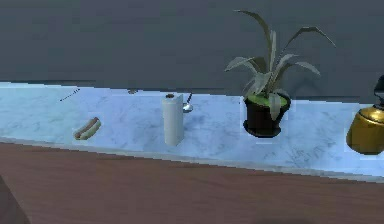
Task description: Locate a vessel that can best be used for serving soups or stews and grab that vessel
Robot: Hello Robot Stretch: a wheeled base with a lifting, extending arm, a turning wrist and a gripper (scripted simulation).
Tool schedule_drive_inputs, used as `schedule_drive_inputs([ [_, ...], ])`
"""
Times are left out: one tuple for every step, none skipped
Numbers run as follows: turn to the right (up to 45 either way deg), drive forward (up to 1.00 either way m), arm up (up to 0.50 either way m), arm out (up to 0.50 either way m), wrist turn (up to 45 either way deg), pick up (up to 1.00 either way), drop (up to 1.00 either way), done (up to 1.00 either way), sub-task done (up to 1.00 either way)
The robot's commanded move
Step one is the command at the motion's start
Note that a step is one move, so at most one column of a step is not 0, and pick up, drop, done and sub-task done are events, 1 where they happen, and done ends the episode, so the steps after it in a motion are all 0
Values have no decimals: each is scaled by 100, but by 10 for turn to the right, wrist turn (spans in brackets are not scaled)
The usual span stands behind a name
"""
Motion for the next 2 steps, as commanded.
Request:
schedule_drive_inputs([
  [60,0,0,0,0,0,0,0,0],
  [30,0,0,0,0,0,0,0,0],
])
